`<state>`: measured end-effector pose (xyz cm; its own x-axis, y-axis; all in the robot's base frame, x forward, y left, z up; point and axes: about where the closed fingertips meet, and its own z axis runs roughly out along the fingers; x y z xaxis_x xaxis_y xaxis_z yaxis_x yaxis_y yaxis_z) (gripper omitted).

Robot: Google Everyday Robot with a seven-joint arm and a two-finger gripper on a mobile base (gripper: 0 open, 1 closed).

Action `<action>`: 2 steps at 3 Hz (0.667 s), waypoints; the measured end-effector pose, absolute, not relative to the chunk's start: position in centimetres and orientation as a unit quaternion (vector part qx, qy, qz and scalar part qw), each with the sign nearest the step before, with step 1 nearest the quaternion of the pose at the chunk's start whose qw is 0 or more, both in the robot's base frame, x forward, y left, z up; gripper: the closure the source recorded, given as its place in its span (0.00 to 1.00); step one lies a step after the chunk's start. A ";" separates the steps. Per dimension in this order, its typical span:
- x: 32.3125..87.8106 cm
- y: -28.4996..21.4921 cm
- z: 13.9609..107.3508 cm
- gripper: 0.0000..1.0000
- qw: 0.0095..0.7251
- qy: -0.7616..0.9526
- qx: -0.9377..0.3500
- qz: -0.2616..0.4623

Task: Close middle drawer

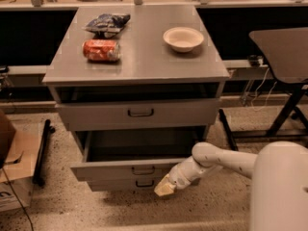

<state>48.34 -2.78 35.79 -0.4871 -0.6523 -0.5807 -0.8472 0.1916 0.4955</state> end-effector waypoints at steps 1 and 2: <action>50.7 -2.4 35.9 1.00 0.138 0.756 -0.495 0.406; 50.5 -2.4 36.0 1.00 0.138 0.756 -0.495 0.406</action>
Offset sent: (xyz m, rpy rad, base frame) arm 0.3394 0.0567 0.0543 0.3523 -0.3963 -0.0013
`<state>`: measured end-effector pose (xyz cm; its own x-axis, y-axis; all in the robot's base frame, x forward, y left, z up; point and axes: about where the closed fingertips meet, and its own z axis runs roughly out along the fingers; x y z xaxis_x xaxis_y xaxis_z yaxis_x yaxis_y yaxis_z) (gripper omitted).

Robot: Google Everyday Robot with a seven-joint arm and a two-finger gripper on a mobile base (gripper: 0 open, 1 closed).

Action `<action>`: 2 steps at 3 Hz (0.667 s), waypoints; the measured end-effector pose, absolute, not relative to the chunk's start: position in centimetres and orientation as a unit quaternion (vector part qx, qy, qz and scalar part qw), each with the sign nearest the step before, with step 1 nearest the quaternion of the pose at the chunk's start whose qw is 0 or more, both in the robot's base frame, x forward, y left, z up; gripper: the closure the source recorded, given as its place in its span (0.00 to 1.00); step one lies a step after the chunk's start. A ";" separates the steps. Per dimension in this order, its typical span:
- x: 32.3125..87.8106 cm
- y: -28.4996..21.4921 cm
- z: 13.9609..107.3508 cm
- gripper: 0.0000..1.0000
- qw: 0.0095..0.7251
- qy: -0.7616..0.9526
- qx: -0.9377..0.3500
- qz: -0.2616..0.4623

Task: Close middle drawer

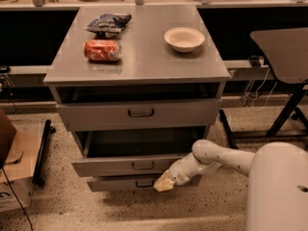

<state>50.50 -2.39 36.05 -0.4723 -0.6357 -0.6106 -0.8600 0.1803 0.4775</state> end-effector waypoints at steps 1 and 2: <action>52.9 -1.9 36.6 1.00 0.157 0.748 -0.498 0.410; 52.2 2.0 35.6 1.00 0.151 0.712 -0.514 0.454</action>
Offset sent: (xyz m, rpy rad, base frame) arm 0.3588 0.0595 0.1059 0.4284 -0.4594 0.0189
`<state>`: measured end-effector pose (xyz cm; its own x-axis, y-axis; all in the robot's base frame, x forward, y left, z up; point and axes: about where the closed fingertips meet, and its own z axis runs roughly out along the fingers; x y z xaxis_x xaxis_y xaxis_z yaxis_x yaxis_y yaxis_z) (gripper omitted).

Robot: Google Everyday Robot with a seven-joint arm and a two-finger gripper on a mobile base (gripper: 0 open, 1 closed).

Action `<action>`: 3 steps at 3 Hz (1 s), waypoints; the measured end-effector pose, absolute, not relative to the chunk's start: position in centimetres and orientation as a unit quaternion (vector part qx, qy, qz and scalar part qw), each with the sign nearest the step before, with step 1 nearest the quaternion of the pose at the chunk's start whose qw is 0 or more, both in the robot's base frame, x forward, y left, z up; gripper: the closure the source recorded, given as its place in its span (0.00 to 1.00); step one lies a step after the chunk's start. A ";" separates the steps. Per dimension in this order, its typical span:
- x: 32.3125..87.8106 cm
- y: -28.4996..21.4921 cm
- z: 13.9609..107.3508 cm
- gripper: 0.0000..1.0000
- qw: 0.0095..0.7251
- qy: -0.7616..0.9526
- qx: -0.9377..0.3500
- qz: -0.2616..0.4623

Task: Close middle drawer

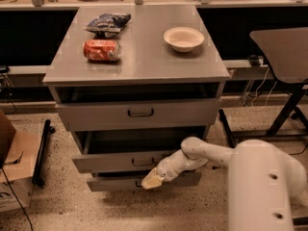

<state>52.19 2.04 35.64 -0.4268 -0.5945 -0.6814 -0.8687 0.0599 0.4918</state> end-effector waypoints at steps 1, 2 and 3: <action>52.8 6.3 34.5 1.00 0.148 0.648 -0.526 0.531; 54.1 9.1 34.6 1.00 0.143 0.596 -0.522 0.593; 55.4 10.0 35.9 0.84 0.149 0.573 -0.519 0.617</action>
Offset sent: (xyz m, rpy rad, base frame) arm 0.3704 0.0250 0.1088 0.4622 -0.4544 -0.0609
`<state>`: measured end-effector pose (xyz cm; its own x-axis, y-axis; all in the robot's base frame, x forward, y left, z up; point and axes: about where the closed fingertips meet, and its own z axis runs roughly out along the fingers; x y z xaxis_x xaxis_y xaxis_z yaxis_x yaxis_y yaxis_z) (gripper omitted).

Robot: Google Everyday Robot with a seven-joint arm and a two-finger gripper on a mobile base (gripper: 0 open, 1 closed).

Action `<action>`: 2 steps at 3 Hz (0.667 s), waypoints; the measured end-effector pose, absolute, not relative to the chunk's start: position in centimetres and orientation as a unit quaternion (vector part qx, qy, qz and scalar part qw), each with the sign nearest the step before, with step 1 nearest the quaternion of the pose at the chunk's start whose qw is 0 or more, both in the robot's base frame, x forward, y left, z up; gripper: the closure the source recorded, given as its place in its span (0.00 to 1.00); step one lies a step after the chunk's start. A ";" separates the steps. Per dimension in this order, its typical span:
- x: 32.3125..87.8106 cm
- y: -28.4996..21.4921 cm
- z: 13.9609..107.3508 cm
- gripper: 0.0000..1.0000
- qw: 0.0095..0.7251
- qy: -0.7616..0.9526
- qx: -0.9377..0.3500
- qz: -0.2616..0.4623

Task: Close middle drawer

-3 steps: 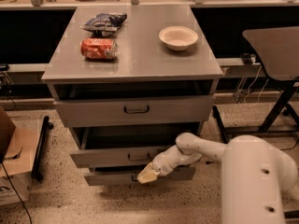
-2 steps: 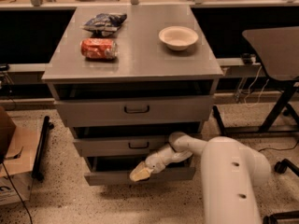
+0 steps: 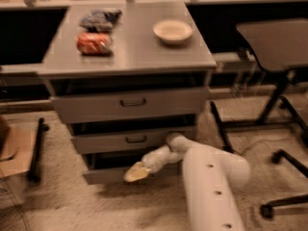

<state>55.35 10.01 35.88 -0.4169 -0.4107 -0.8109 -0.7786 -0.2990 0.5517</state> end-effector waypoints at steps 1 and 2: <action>55.4 10.0 35.9 0.61 0.149 0.573 -0.519 0.617; 55.4 10.0 35.9 0.37 0.149 0.573 -0.519 0.617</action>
Offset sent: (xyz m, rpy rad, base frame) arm 0.0000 0.0000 0.0001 0.0000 0.0000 0.0000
